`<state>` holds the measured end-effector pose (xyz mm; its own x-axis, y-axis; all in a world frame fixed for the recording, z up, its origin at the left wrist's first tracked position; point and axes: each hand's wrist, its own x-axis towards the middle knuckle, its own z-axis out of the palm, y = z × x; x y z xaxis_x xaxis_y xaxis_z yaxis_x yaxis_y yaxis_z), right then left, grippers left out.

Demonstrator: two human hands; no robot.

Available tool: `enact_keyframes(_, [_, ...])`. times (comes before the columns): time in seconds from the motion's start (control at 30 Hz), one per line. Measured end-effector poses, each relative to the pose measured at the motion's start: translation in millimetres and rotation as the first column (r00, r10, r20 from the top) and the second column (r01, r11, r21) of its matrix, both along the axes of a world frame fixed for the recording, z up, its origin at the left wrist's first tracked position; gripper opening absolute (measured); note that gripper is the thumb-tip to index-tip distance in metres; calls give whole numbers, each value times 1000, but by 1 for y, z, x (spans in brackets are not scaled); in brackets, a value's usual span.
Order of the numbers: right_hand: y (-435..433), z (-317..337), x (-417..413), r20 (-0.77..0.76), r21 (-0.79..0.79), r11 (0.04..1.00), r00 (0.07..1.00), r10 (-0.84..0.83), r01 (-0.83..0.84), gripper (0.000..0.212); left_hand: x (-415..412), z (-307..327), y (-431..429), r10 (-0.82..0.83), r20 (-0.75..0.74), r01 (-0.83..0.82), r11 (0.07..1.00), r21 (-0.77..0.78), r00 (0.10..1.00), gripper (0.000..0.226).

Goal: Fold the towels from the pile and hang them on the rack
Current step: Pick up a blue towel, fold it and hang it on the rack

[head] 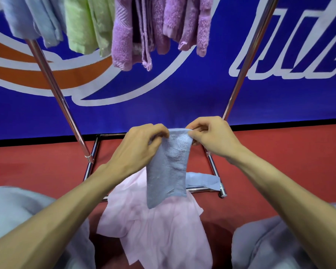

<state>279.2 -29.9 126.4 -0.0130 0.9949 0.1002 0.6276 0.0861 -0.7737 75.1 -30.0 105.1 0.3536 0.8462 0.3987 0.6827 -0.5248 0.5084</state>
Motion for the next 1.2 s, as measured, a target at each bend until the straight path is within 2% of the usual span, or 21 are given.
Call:
enact_keyframes(0.13, [-1,0,-2,-19,-16,1000,1000,9,-9,14,1,-2,1,80,-5,-80,996,-48,997,26])
enact_keyframes(0.3, [-4,-5,-10,-14,-10,999,998,53,-54,16,9,-1,-2,144,49,-132,973,-190,988,28])
enact_keyframes(0.37, [-4,-8,-14,1,0,997,997,74,-74,17,11,1,-2,167,103,-139,961,-238,981,25])
enact_keyframes(0.47, [-6,-10,-20,45,28,995,995,93,-94,15,15,-1,-5,199,235,-96,917,-387,952,25])
enact_keyframes(0.63, [-14,-11,-28,221,69,984,965,143,-162,18,20,-3,-11,301,396,-16,812,-583,867,29])
enact_keyframes(0.9, [-19,-11,-31,219,115,971,958,183,-211,15,24,1,-14,332,475,42,785,-619,815,29])
enact_keyframes(1.07, [-21,-12,-33,259,151,945,935,244,-289,32,25,1,-14,315,490,91,763,-641,813,25])
enact_keyframes(1.2, [-17,-14,-31,304,190,944,931,204,-269,20,27,3,-15,316,561,158,753,-639,765,29])
